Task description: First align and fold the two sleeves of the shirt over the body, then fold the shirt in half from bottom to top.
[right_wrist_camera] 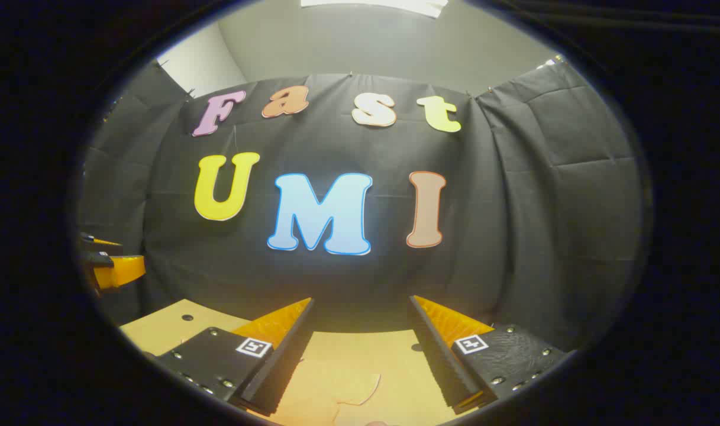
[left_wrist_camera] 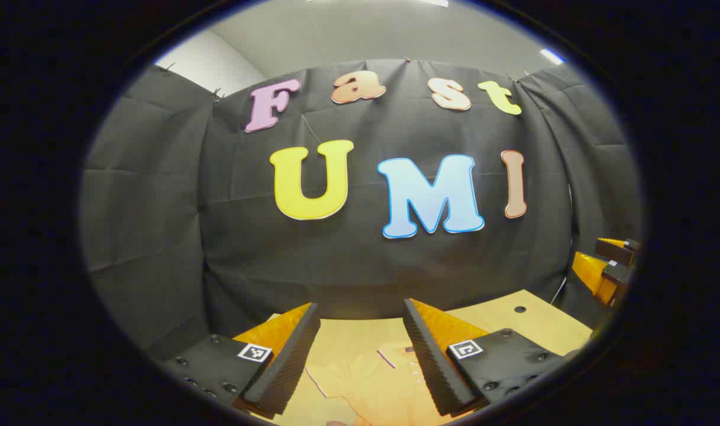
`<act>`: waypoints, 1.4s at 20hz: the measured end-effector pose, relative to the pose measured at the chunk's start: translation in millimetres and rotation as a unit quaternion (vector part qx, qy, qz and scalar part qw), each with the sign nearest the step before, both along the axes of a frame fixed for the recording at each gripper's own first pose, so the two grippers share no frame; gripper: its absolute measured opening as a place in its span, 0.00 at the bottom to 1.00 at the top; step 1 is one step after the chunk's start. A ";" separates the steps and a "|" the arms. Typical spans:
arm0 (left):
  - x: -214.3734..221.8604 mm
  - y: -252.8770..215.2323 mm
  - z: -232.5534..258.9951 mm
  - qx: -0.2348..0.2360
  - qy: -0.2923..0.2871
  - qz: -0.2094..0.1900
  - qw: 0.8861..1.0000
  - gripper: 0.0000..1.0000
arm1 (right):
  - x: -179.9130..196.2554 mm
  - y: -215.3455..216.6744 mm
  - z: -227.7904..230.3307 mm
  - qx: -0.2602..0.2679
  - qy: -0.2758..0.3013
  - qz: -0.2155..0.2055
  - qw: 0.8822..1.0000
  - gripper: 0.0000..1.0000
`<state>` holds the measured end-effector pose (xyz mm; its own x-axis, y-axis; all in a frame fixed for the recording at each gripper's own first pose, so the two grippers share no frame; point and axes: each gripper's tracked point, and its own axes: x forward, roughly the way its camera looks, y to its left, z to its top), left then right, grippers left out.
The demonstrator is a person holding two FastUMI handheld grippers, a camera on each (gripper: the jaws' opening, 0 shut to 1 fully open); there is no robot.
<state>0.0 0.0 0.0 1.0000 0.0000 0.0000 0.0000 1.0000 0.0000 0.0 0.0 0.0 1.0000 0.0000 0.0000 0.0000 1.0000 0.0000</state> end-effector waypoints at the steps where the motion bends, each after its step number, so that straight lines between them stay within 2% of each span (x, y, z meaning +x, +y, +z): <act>1: -0.1 0.1 0.0 0.001 -0.001 0.001 1.000 0.93 | 0.2 -1.4 -1.0 0.001 0.000 0.000 1.000 0.97; 14: -2.7 6.0 -3.2 0.001 0.001 0.011 1.000 0.94 | -1.6 0.5 -5.8 0.007 0.006 0.009 1.000 0.97; 15: -3.8 6.0 -3.4 0.001 0.001 0.012 1.000 0.94 | -1.1 0.3 -6.5 0.007 0.006 0.009 1.000 0.94; 16: -4.5 6.4 -4.2 0.000 0.002 0.012 1.000 0.94 | -1.0 0.7 -6.0 0.008 0.007 0.009 1.000 0.97; 20: -6.4 8.9 -5.2 -0.001 0.002 0.015 1.000 0.94 | -1.7 0.7 -9.0 0.009 0.010 0.009 1.000 0.97; 28: -11.8 14.6 -4.8 -0.001 0.002 0.023 1.000 0.94 | 5.5 -7.2 -46.7 0.009 0.046 0.007 0.999 0.97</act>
